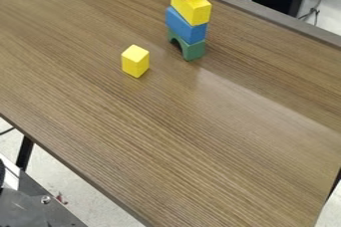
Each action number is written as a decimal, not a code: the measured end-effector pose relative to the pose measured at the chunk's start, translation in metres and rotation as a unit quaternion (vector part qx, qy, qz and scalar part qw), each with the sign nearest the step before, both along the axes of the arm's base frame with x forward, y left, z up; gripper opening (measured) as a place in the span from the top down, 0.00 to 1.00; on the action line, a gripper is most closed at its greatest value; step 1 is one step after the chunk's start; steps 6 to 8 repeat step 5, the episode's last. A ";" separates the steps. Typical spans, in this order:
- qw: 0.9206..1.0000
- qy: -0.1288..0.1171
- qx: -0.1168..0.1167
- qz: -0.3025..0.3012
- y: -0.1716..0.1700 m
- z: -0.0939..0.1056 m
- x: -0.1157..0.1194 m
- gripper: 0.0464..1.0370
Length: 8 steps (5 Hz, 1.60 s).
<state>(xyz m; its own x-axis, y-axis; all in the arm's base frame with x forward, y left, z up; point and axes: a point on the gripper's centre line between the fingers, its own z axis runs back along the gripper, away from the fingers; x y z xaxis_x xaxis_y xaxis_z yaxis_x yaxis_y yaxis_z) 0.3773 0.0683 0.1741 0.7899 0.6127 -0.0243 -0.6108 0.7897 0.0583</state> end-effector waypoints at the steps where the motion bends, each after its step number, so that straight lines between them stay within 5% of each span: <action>1: 1.000 0.002 0.001 0.003 0.000 -0.001 -0.001 0.04; 4: 1.000 -0.012 -0.025 0.002 0.002 0.005 0.002 0.04; 5: 0.999 -0.043 -0.024 0.009 0.010 0.022 0.000 0.04; 8: 0.999 -0.043 -0.024 0.009 0.010 0.022 0.000 0.04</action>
